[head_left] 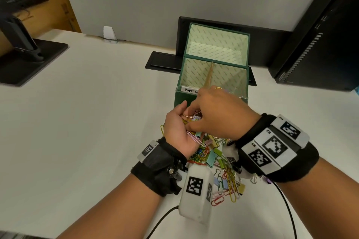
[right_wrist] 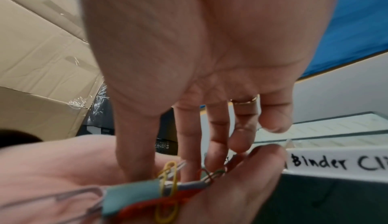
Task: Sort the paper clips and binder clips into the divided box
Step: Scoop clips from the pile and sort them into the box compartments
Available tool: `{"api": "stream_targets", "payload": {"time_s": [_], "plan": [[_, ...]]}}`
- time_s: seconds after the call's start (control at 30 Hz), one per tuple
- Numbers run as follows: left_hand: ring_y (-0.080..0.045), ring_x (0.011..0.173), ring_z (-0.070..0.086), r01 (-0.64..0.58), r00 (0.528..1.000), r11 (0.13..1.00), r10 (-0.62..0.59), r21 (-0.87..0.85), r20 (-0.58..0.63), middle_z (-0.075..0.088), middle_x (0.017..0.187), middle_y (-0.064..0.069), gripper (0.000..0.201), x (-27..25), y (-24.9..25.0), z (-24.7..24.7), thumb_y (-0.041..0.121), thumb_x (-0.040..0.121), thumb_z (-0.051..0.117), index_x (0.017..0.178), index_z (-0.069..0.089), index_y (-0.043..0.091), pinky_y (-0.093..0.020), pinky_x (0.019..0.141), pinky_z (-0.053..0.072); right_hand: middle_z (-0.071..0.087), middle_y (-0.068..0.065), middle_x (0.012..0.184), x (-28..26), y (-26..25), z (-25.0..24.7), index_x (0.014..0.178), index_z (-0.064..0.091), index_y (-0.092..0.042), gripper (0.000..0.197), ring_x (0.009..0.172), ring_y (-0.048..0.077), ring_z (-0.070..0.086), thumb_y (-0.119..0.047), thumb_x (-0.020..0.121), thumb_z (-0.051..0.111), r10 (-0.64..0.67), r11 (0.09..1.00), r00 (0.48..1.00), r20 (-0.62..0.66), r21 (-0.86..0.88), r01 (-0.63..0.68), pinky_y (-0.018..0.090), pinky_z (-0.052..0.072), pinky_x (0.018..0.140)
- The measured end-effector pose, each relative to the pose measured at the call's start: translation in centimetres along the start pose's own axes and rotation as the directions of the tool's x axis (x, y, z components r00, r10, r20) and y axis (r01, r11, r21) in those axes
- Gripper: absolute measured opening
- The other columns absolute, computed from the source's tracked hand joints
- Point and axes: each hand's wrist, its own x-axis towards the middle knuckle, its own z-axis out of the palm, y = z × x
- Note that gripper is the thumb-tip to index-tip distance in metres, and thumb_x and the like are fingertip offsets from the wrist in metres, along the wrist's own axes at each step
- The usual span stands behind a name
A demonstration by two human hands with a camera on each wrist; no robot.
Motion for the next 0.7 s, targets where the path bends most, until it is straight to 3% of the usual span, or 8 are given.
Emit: {"api": "stream_targets", "payload": {"time_s": [0.1,0.2,0.27,0.37,0.47,0.6,0.7], "plan": [[-0.023,0.067,0.069,0.009,1.0,1.0,-0.009,-0.003,0.015,0.069,0.074,-0.007,0.031,0.0,0.0,-0.1,0.037,0.094,0.049,0.089,0.066,0.012,-0.03,0.063,0.056,0.051,-0.002,0.1,0.1,-0.3,0.2,0.106,0.071,-0.033,0.028,0.101,0.019,0.051,-0.047,0.085,0.059,-0.005,1.0,1.0,-0.001,0.023,0.005,0.037,0.047,0.078],[-0.024,0.079,0.069,0.01,0.999,1.0,-0.009,-0.023,0.052,0.072,0.083,-0.01,0.039,-0.2,0.1,0.0,0.043,0.095,0.047,0.096,0.069,0.011,-0.036,0.08,0.052,0.053,-0.001,0.1,0.3,-0.2,0.7,0.102,0.071,-0.031,0.027,0.1,0.019,0.051,-0.045,0.082,0.061,0.015,0.996,1.0,-0.027,0.083,-0.013,0.038,0.048,0.08],[-0.025,0.085,0.069,0.008,0.997,0.999,-0.006,-0.036,0.072,0.072,0.09,-0.012,0.045,-0.2,0.2,0.0,0.045,0.095,0.044,0.098,0.072,0.009,-0.037,0.085,0.05,0.053,-0.003,0.097,0.4,0.0,0.8,0.096,0.07,-0.029,0.023,0.097,0.018,0.052,-0.044,0.079,0.065,0.04,0.986,0.998,-0.052,0.166,-0.031,0.038,0.048,0.08],[-0.025,0.077,0.071,0.004,0.995,0.999,0.0,-0.036,0.099,0.073,0.087,-0.014,0.057,0.0,0.1,-0.2,0.045,0.097,0.04,0.079,0.078,0.006,-0.035,0.079,0.053,0.053,-0.006,0.089,0.5,0.3,0.9,0.083,0.067,-0.026,0.015,0.085,0.013,0.052,-0.04,0.079,0.07,0.078,0.948,0.99,-0.114,0.316,-0.039,0.032,0.045,0.072],[-0.025,0.073,0.07,0.006,0.993,1.0,-0.003,-0.021,0.122,0.072,0.084,-0.016,0.059,0.1,0.1,-0.3,0.041,0.099,0.036,0.078,0.075,0.002,-0.033,0.071,0.057,0.058,-0.007,0.079,0.6,0.7,0.6,0.078,0.066,-0.022,0.009,0.072,0.008,0.055,-0.028,0.081,0.072,0.124,0.897,0.979,-0.164,0.441,-0.04,0.03,0.048,0.066],[-0.024,0.076,0.07,0.007,0.99,0.999,0.0,-0.049,0.142,0.07,0.088,-0.015,0.056,0.2,0.1,-0.4,0.037,0.1,0.034,0.083,0.075,0.003,-0.033,0.076,0.056,0.069,-0.002,0.075,0.3,1.2,0.1,0.079,0.074,-0.021,0.007,0.066,0.013,0.066,-0.028,0.081,0.075,0.189,0.783,0.97,-0.152,0.62,-0.055,0.037,0.058,0.065],[-0.028,0.08,0.07,0.024,0.983,0.998,-0.012,-0.066,0.182,0.07,0.091,-0.019,0.057,0.2,0.1,-0.4,0.035,0.101,0.033,0.085,0.074,0.0,-0.041,0.084,0.054,0.073,-0.002,0.074,0.2,1.6,-0.2,0.081,0.077,-0.021,0.007,0.06,0.011,0.068,-0.028,0.083,0.075,0.22,0.713,0.967,-0.129,0.697,-0.069,0.038,0.06,0.065]]}}
